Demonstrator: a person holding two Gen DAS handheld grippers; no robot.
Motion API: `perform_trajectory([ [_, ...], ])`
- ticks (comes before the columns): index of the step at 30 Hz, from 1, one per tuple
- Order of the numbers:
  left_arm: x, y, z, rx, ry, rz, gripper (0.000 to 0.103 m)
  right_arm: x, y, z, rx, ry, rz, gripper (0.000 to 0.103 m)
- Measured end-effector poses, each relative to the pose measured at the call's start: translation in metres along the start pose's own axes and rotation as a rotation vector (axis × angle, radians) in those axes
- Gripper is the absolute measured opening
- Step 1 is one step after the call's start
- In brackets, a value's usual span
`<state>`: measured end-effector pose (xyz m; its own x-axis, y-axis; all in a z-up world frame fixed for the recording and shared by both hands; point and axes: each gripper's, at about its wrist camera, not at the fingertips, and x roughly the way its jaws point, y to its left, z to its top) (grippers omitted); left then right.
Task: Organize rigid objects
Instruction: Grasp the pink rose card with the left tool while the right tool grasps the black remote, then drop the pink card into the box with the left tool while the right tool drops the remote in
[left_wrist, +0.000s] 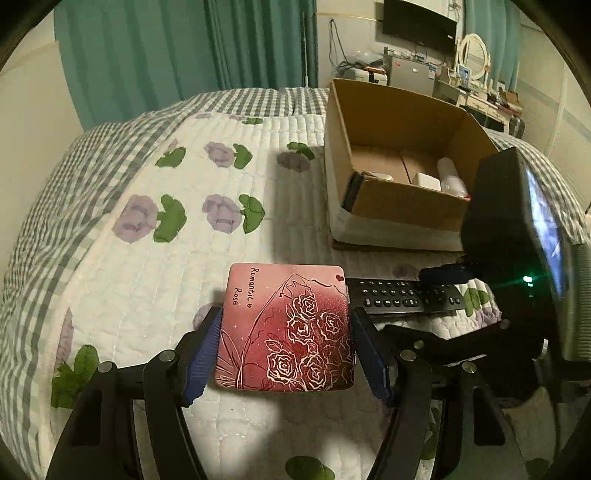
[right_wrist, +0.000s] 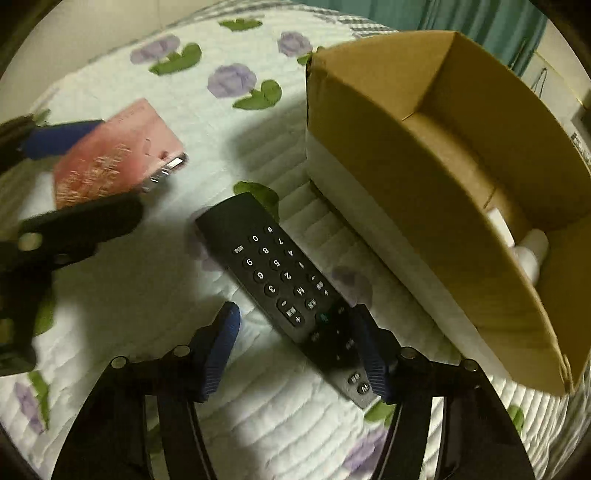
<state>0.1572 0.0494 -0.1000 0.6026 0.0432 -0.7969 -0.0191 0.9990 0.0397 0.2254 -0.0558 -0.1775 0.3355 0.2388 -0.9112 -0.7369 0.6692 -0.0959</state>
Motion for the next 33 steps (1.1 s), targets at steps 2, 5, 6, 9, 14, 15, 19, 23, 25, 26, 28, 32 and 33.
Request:
perform_trajectory([
  [2,0.0,0.004,0.0,-0.017,0.006,-0.01,0.069,0.003,-0.001,0.004,0.007,-0.012,0.002,0.054],
  [5,-0.003,0.004,0.0,-0.018,0.002,-0.013,0.069,0.003,0.001,0.005,0.018,-0.01,-0.008,0.041],
  [6,-0.004,0.003,0.0,-0.016,0.002,-0.013,0.069,-0.001,0.002,0.004,0.024,-0.015,0.0,0.036],
  [9,-0.008,-0.001,-0.001,-0.011,-0.004,-0.014,0.069,-0.014,0.004,-0.003,0.027,-0.025,0.002,0.021],
  [14,-0.025,-0.007,0.001,-0.014,-0.028,-0.041,0.069,-0.047,0.005,-0.017,0.074,-0.068,-0.003,0.018],
  [15,-0.029,-0.009,0.001,-0.013,-0.033,-0.042,0.069,-0.053,0.007,-0.02,0.074,-0.071,-0.013,0.018],
  [19,-0.05,-0.018,0.003,0.003,-0.064,-0.053,0.069,-0.083,0.016,-0.04,0.064,-0.109,-0.03,0.018],
  [23,-0.073,-0.027,0.011,0.018,-0.096,-0.09,0.069,-0.123,0.015,-0.047,0.098,-0.172,-0.052,0.018],
  [25,-0.09,-0.029,0.019,0.016,-0.126,-0.122,0.069,-0.139,0.01,-0.044,0.112,-0.206,-0.07,0.018],
  [26,-0.097,-0.03,0.023,0.023,-0.14,-0.123,0.069,-0.153,0.006,-0.044,0.125,-0.231,-0.08,0.018],
  [28,-0.108,-0.035,0.033,0.042,-0.163,-0.128,0.069,-0.172,0.0,-0.043,0.145,-0.264,-0.089,0.018],
  [32,-0.125,-0.046,0.058,0.064,-0.213,-0.146,0.069,-0.211,-0.021,-0.04,0.192,-0.344,-0.117,0.018],
  [33,-0.126,-0.049,0.063,0.072,-0.221,-0.142,0.069,-0.221,-0.026,-0.04,0.202,-0.364,-0.122,0.018],
])
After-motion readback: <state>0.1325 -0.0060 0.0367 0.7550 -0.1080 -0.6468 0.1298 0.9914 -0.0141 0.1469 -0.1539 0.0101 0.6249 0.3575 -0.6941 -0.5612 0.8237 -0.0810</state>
